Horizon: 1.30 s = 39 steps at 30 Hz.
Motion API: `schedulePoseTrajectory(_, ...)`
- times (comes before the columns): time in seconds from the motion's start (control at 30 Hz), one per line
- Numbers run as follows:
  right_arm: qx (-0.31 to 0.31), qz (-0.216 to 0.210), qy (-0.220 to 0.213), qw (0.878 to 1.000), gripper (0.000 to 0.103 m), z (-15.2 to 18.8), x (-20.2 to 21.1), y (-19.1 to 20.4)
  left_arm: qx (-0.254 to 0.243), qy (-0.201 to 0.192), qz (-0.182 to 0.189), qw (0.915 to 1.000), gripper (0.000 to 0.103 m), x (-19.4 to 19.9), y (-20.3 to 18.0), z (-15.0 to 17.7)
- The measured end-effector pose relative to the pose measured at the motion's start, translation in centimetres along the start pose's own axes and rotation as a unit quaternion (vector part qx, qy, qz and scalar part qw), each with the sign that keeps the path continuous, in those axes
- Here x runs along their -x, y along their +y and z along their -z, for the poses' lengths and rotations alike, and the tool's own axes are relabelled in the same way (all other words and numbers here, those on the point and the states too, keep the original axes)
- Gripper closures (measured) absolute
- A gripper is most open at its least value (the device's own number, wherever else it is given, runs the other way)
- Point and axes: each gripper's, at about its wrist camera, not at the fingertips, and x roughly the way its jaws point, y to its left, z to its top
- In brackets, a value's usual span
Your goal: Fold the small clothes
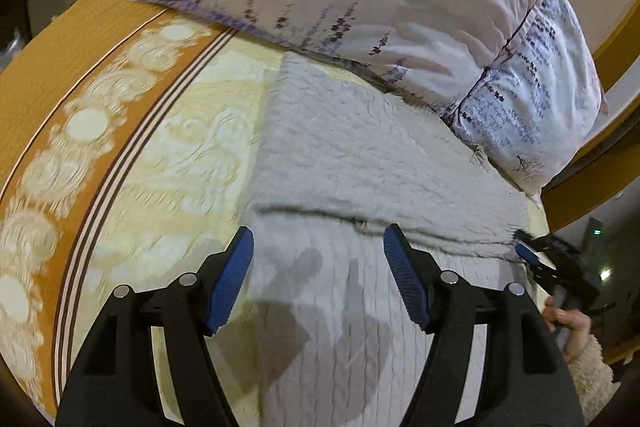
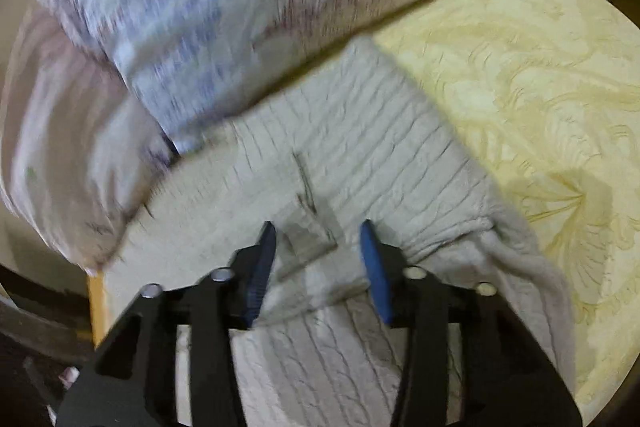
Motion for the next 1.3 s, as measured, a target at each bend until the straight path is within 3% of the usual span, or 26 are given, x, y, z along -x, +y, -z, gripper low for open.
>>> schedulePoseTrajectory(0.03,0.014,-0.003,-0.003,1.000,0.089,0.1,0.0,0.4,0.007,-0.001,0.004,1.0000,0.034,0.5,0.5,0.5)
schedulePoseTrajectory(0.07,0.023,-0.013,0.002,1.000,0.095,0.1,-0.1,0.6,0.011,-0.001,0.006,0.9999,0.034,0.9,0.7,0.9)
schedulePoseTrajectory(0.27,0.043,-0.025,-0.054,0.997,0.096,0.1,3.2,0.9,0.028,-0.002,0.024,0.9993,0.035,3.0,2.2,3.6)
schedulePoseTrajectory(0.33,0.040,0.006,-0.045,0.998,0.096,0.4,2.6,0.3,0.034,0.001,0.032,0.9989,0.035,3.3,2.4,4.6)
schedulePoseTrajectory(0.4,0.031,0.020,-0.003,0.999,0.096,0.5,0.8,-0.7,0.036,0.008,0.036,0.9987,0.035,3.3,2.5,5.3)
schedulePoseTrajectory(0.5,0.038,0.001,-0.007,0.999,0.087,0.6,2.2,-0.8,0.039,0.018,0.037,0.9984,0.035,3.3,2.5,6.3)
schedulePoseTrajectory(0.57,0.047,-0.018,-0.012,0.999,0.052,0.7,3.8,-1.2,0.043,0.021,0.042,0.9979,0.035,3.5,2.6,7.1)
schedulePoseTrajectory(0.6,0.053,-0.021,-0.020,0.998,0.047,1.0,5.0,-1.9,0.045,0.023,0.044,0.9977,0.035,3.6,2.6,7.5)
schedulePoseTrajectory(0.7,0.053,-0.011,-0.021,0.998,0.046,1.8,7.3,-5.2,0.051,0.029,0.048,0.9971,0.036,3.7,2.8,8.5)
schedulePoseTrajectory(0.87,-0.024,-0.022,0.022,0.999,0.046,3.8,8.6,-12.6,0.083,0.046,0.079,0.9923,0.041,3.5,3.5,10.4)
schedulePoseTrajectory(0.93,-0.063,-0.064,0.049,0.995,0.046,5.1,8.7,-14.9,0.089,0.049,0.092,0.9905,0.041,3.6,3.5,10.9)
schedulePoseTrajectory(1.1,-0.069,-0.154,0.115,0.979,0.050,7.8,8.5,-15.2,0.092,0.077,0.126,0.9847,0.044,3.4,2.9,12.2)
schedulePoseTrajectory(1.3,-0.048,-0.217,0.193,0.956,0.055,10.2,8.6,-14.8,0.107,0.132,0.174,0.9701,0.050,3.0,2.2,14.1)
